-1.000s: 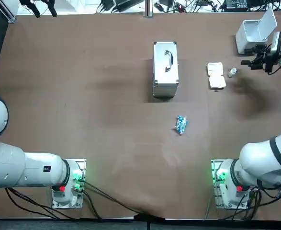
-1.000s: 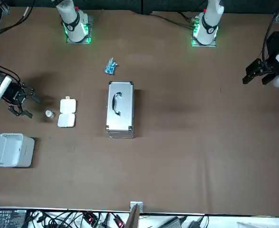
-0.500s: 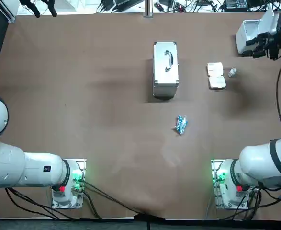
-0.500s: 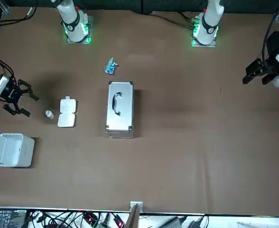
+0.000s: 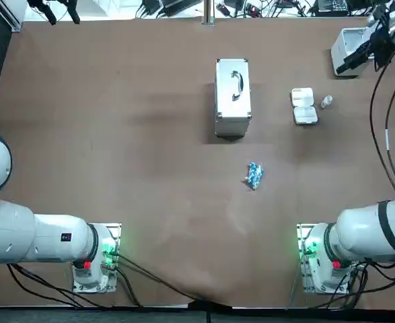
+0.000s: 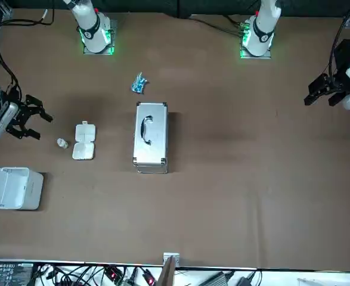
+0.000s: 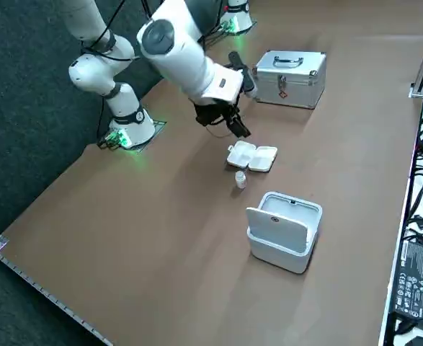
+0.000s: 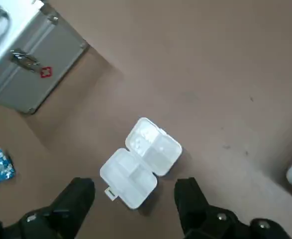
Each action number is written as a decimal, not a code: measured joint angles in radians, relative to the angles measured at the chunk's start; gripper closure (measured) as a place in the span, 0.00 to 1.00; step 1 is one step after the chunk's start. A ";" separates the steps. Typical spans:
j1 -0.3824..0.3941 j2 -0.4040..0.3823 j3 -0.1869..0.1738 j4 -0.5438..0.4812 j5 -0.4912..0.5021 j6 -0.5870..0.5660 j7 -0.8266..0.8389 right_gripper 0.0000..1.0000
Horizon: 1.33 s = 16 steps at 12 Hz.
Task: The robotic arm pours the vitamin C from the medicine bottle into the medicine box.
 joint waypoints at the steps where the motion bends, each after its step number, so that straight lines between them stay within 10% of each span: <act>1: 0.010 -0.001 0.012 0.013 -0.044 0.001 0.078 0.00; 11: 0.123 -0.094 0.119 0.118 -0.435 -0.174 1.010 0.00; 16: 0.126 -0.097 0.143 0.258 -0.507 -0.340 1.201 0.00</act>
